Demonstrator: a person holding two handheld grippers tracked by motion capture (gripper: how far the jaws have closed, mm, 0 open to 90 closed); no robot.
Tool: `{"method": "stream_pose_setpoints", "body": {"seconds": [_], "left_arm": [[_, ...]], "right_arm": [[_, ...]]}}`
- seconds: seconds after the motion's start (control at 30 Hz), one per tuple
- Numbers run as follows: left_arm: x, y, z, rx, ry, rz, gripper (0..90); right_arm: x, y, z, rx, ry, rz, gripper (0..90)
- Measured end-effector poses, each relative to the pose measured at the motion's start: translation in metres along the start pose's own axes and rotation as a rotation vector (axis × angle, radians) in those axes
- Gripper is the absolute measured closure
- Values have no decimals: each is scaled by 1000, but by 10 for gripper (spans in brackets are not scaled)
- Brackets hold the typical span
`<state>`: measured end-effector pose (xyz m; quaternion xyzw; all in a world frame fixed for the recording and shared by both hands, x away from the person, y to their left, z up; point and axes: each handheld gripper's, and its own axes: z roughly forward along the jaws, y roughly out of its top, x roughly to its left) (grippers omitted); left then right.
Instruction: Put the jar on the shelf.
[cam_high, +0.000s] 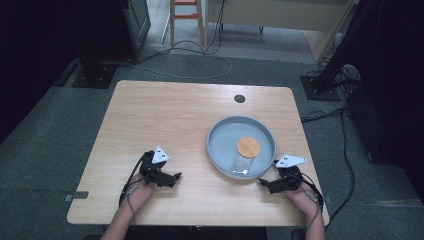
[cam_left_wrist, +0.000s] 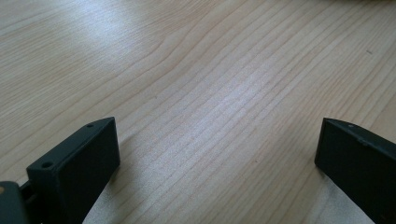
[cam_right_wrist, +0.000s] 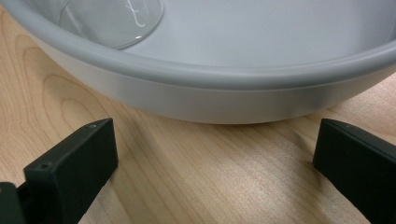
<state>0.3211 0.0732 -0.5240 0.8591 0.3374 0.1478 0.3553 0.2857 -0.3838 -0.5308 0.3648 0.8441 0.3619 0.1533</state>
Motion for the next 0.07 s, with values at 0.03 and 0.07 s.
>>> {"method": "stream_pose_setpoints", "body": {"seconds": [0.03,0.07], "left_arm": [[0,0,0,0,0,0,0],[0,0,0,0,0,0,0]], "right_arm": [[0,0,0,0,0,0,0],[0,0,0,1,-1,0,0]]}}
